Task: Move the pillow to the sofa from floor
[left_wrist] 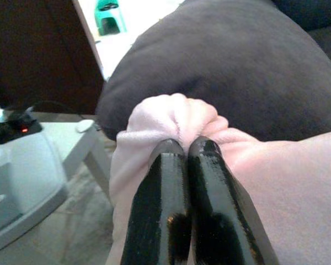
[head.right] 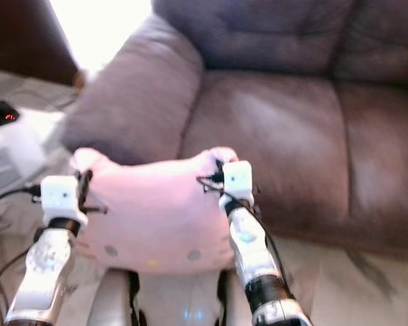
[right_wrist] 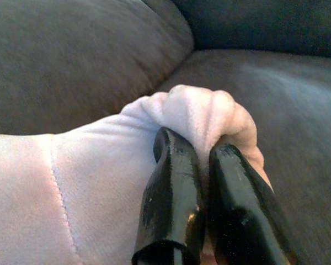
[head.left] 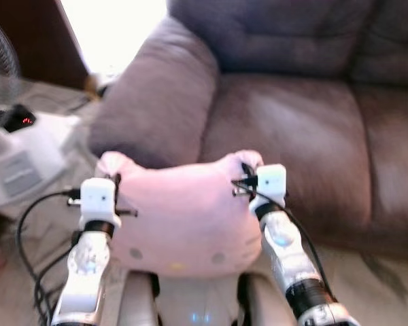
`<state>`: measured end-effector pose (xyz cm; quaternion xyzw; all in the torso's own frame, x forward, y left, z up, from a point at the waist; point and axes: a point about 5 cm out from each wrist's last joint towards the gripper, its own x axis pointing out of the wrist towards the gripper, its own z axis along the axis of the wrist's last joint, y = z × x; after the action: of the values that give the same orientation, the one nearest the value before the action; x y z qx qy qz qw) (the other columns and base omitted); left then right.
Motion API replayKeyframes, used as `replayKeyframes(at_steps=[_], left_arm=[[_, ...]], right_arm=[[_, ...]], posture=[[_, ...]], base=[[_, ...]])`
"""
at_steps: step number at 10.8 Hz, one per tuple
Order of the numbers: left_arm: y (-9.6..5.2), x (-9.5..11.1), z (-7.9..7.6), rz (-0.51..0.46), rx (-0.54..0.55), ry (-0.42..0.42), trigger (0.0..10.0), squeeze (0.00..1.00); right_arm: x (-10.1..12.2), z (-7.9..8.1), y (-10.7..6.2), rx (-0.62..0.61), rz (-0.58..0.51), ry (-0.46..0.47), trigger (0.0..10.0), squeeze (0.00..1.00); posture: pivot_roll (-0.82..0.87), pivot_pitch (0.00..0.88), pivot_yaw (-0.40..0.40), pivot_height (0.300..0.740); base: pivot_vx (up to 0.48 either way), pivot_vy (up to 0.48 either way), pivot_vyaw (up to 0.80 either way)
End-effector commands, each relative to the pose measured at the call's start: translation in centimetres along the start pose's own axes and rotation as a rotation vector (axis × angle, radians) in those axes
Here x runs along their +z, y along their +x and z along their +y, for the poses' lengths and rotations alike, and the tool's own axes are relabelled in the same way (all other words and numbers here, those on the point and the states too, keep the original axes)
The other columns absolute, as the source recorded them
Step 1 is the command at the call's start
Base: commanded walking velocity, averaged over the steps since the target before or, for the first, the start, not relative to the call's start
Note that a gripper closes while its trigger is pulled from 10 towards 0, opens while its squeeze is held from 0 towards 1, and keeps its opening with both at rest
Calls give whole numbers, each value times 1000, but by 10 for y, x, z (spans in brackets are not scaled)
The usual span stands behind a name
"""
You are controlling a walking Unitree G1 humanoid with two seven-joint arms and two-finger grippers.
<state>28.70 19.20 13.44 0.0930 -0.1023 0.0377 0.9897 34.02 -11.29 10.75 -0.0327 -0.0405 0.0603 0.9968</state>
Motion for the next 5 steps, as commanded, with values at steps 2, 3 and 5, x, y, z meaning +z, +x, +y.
replayKeyframes(at_steps=[2, 3, 5], left_arm=[[13, 39, 19, -183, 82, 15, 10000, 0], [15, 43, 20, -199, 85, 12, 10000, 0], [18, 53, 19, -229, 67, 4, 10000, 0]], right_arm=[[23, -2, 10, -21, -99, 15, 10000, 0], [24, -2, 11, -19, -101, 15, 10000, 0], [32, 3, 12, 12, -151, 45, 10000, 0]], posture=[[146, 125, -22, 710], [146, 123, -23, 730], [146, 119, -24, 740]], base=[[0, 0, 0], [0, 0, 0], [0, 0, 0]])
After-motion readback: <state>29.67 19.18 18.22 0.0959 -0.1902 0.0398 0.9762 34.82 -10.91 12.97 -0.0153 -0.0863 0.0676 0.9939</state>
